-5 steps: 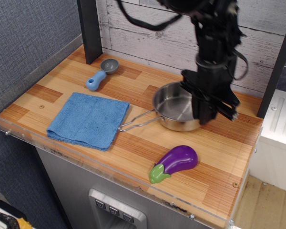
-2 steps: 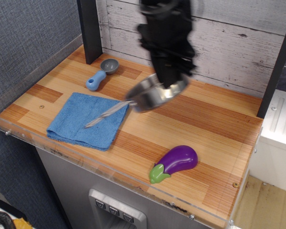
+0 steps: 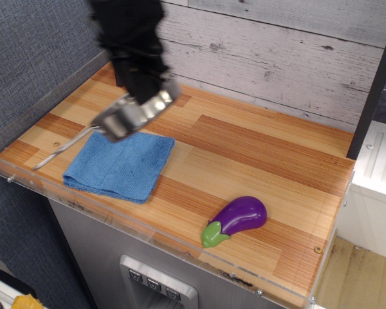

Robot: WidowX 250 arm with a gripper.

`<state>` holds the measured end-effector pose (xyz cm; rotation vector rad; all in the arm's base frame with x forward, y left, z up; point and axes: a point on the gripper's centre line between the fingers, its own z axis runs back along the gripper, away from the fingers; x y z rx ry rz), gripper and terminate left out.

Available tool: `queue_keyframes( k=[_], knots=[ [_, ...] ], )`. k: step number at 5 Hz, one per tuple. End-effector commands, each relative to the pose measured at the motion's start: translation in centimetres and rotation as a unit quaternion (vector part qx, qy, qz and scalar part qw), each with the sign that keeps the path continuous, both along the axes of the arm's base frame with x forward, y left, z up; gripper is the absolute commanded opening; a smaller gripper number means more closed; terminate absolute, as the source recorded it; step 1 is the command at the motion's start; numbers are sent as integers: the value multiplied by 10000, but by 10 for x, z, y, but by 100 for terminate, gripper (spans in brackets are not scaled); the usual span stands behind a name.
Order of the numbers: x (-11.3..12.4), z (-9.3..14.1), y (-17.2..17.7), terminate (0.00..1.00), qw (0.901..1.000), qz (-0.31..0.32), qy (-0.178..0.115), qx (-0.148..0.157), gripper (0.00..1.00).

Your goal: Move pot and place it on top of towel.

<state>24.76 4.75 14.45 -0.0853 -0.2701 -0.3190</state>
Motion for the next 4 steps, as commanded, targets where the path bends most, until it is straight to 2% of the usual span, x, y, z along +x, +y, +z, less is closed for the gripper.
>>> queue_keyframes(
  k=[1,3,4],
  knots=[
    [-7,-16,28,0,9994,-66,166,293,0],
    [-3,-42,33,0,9983,-27,463,365,0],
    [2,-53,34,0,9969,-17,595,524,0]
  ],
)
